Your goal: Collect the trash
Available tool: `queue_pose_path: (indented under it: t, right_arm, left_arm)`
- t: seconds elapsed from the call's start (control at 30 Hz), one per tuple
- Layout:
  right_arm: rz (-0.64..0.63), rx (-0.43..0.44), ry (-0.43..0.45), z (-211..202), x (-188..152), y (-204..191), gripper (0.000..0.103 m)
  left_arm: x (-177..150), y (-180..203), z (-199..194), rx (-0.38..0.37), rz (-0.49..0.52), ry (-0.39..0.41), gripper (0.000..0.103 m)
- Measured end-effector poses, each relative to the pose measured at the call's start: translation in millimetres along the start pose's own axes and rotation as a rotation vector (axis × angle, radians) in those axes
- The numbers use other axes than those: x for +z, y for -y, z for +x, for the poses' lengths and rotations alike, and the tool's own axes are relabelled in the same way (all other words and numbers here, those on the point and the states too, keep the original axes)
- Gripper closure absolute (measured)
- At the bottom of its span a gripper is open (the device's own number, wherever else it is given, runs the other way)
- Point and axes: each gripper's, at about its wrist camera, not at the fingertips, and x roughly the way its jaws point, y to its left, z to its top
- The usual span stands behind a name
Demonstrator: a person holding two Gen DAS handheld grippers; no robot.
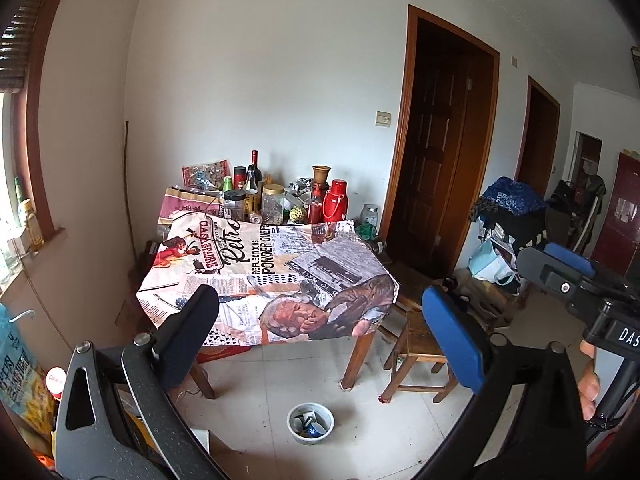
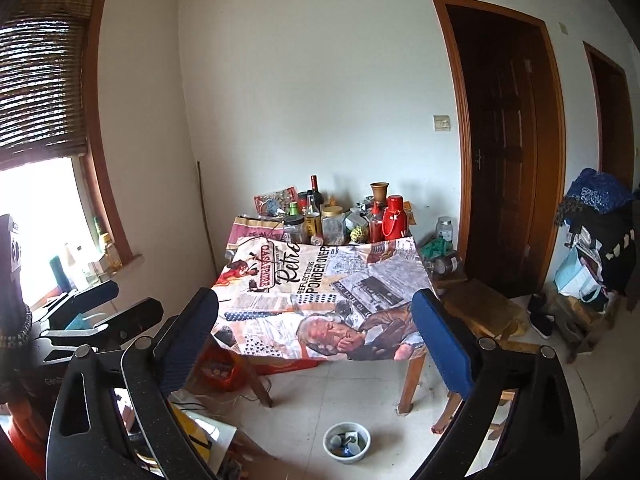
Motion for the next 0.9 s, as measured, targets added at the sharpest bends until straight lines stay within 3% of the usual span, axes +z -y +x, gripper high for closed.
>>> queue_pose_path:
  t: [0.9]
  right_arm:
    - [-0.010, -0.001, -0.068, -9.9, -13.5, -6.8, 0.007]
  left_arm:
    - [-11.4, -1.3, -5.2, -0.010, 0.008, -0.027, 0.001]
